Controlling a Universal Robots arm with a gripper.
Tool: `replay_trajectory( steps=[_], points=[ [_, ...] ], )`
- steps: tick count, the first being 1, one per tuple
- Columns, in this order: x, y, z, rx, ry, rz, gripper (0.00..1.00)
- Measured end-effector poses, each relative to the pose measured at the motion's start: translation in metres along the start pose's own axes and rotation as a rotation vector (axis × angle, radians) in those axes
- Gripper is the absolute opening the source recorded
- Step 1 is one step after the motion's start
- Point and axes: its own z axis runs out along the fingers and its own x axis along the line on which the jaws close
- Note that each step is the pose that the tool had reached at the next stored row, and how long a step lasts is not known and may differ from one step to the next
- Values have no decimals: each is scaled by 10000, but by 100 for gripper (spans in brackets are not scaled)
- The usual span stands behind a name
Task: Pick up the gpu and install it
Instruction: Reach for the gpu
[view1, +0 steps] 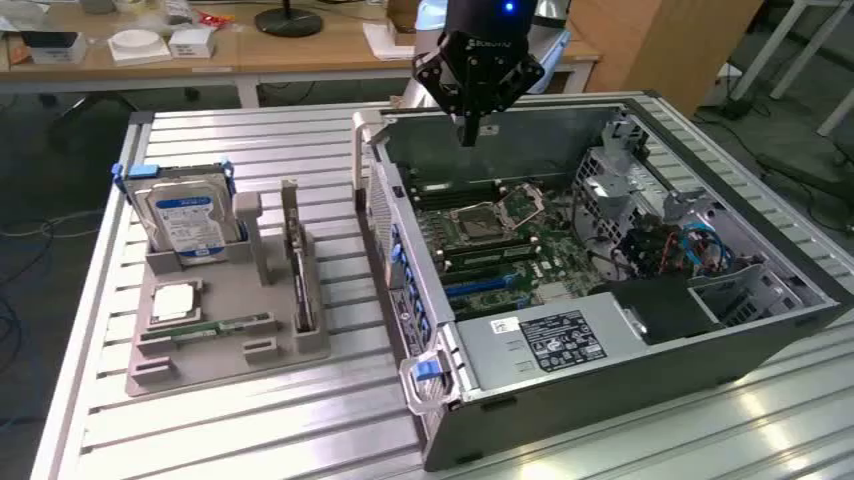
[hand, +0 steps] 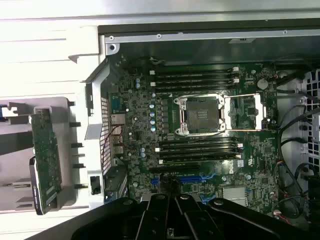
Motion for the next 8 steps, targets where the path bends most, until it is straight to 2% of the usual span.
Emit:
replay_trajectory(
  steps=[8],
  points=[
    [33,-3,1,0,-1,0,10]
  ],
)
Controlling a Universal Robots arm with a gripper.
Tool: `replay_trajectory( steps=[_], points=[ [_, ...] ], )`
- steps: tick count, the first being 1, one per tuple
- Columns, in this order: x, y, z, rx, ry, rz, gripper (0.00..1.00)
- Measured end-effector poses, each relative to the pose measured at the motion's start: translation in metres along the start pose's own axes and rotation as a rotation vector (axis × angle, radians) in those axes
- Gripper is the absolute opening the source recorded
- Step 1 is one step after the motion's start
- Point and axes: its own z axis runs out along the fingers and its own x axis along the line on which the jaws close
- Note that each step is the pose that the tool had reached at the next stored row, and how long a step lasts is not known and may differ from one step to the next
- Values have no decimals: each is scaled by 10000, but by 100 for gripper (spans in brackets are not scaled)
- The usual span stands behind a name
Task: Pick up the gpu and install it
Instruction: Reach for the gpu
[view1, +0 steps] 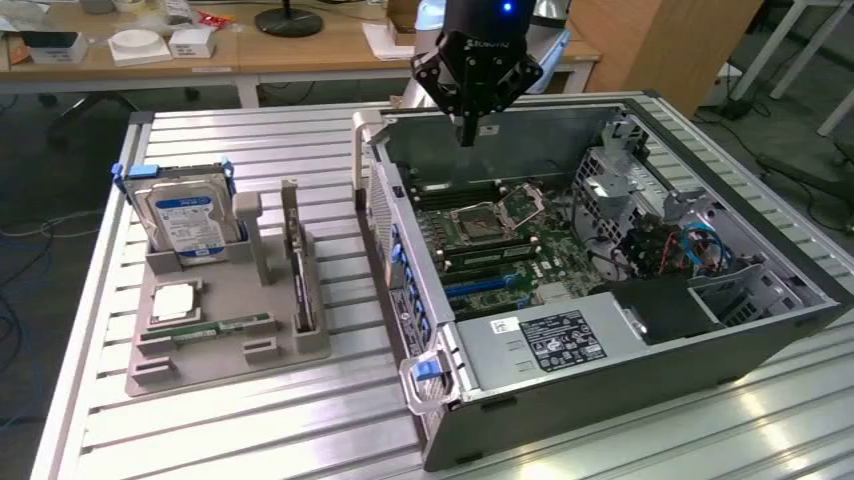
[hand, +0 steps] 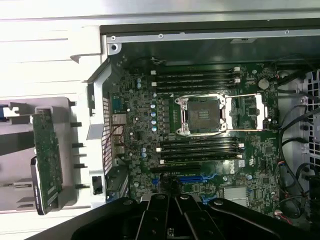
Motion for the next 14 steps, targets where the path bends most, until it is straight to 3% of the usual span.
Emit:
replay_trajectory(
  steps=[5,14],
  points=[
    [137,-10,-2,0,0,0,10],
    [286,-22,0,0,0,-1,10]
  ],
)
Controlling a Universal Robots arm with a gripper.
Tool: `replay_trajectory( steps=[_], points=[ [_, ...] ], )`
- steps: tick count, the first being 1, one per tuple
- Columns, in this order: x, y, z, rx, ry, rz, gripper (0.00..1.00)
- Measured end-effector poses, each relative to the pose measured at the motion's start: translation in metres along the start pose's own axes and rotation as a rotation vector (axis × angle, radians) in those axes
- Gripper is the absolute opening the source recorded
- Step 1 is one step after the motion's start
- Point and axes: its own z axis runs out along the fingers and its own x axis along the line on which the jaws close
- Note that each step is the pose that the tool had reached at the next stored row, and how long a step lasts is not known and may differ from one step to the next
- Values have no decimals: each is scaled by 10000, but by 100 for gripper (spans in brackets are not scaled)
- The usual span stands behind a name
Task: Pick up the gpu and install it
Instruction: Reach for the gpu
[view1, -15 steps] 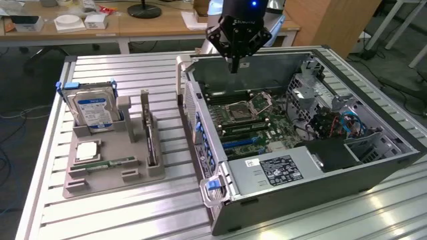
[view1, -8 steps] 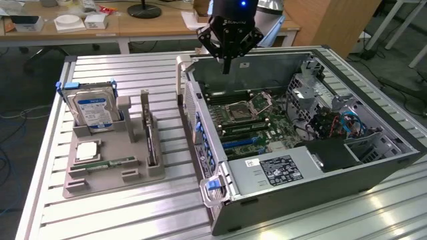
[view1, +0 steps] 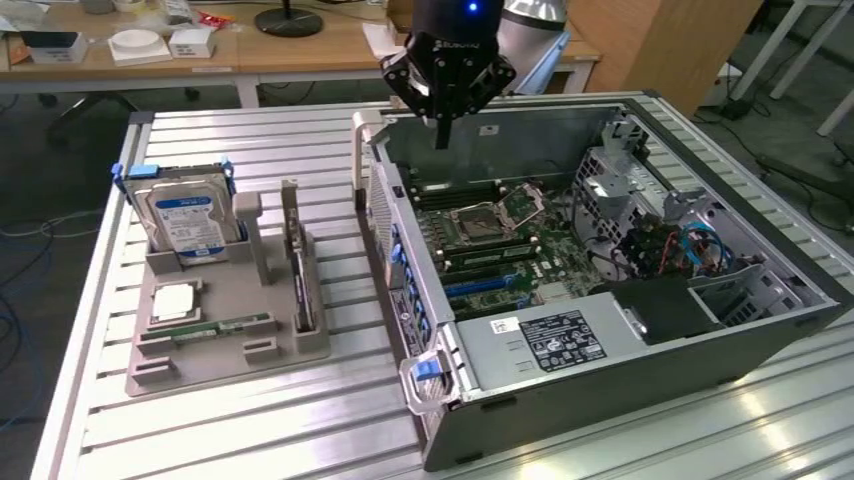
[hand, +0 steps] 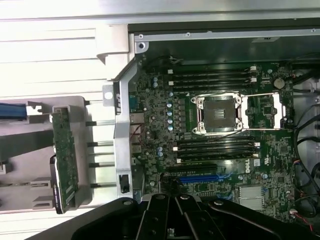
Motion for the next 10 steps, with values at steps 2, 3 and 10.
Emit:
replay_trajectory(
  steps=[2,3,10],
  points=[
    [31,-3,1,0,0,0,10],
    [49,-4,2,0,0,1,10],
    [164,-13,7,0,0,0,10]
  ],
)
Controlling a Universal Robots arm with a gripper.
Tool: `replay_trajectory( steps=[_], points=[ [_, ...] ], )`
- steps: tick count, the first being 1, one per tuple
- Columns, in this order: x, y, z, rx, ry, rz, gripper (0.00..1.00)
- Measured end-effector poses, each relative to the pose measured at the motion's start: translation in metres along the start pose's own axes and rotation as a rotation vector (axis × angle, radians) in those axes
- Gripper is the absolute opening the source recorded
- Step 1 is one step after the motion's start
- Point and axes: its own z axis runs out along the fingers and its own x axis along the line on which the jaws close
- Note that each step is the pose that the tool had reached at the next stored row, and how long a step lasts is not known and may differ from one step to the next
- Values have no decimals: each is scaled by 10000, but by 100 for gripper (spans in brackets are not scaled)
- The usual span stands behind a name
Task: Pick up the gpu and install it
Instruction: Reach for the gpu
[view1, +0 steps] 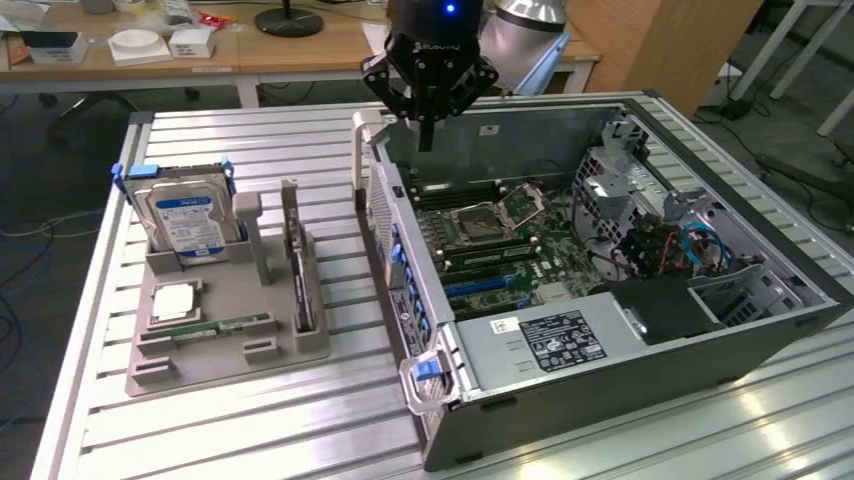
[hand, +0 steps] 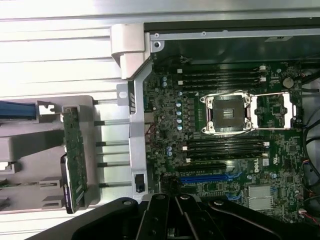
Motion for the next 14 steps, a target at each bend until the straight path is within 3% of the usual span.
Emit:
replay_trajectory(
  steps=[14],
  points=[
    [232,-18,13,0,1,0,10]
  ],
)
